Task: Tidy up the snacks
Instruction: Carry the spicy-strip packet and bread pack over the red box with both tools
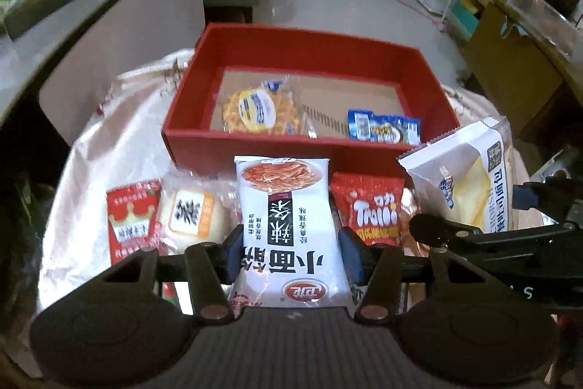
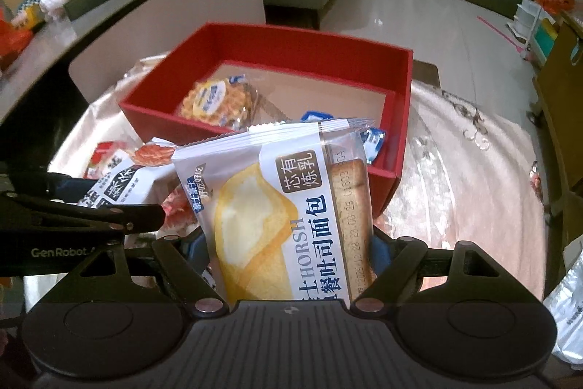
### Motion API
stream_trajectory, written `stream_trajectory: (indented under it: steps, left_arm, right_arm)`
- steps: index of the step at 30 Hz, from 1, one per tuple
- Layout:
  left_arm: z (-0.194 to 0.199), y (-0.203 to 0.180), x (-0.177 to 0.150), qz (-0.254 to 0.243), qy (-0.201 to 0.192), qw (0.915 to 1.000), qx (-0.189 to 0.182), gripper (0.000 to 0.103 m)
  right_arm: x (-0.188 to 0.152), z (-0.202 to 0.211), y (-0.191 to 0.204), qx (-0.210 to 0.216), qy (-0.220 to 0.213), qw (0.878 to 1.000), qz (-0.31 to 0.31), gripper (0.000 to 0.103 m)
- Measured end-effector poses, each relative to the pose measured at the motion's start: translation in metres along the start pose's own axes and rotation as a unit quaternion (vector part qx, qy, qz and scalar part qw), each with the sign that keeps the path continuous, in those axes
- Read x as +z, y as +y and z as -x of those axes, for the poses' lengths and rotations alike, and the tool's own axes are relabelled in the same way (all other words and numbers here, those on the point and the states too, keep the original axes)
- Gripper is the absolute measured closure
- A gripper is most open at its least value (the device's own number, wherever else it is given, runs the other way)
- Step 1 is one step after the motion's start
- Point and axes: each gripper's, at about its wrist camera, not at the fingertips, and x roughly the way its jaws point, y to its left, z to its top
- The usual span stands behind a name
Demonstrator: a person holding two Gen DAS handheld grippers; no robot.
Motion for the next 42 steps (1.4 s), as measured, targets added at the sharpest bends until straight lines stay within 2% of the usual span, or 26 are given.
stream_trajectory:
  steps: [19,29,42]
  left_arm:
    - [0.019,-0.003,0.022,-0.007,-0.076,0.997,0.016,0.057]
    - [0.029,-0.007,0.048,-0.003,-0.122,0.9922,0.024,0.058]
    - [0.012,-0.007,0.082,0.013,-0.139,0.9898,0.026,0.058]
  right_arm:
    - [0.02,0.016,-0.006,0.004,-0.052,0.998,-0.023,0.018]
    - [0.04,0.025,-0.014,-0.003,-0.093,0.994,-0.049,0.018]
    - [0.064,0.018,-0.03,-0.011,-0.125,0.988,-0.085,0.018]
